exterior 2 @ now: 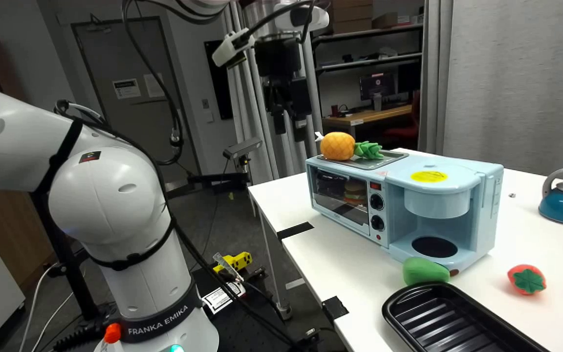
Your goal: Press the button on the top of the oven to open the drawer
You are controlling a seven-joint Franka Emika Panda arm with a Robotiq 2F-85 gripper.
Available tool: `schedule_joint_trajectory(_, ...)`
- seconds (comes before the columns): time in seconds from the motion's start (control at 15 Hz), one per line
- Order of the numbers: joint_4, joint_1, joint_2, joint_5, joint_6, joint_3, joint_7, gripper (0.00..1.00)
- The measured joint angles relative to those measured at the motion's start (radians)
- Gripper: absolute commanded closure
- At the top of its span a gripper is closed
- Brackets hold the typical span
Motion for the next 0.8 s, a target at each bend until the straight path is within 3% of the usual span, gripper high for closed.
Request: schedule_joint_trajectory(0.8,0.003,0.000,0.039,0.000,0.022,0.001,-0.002,0.00)
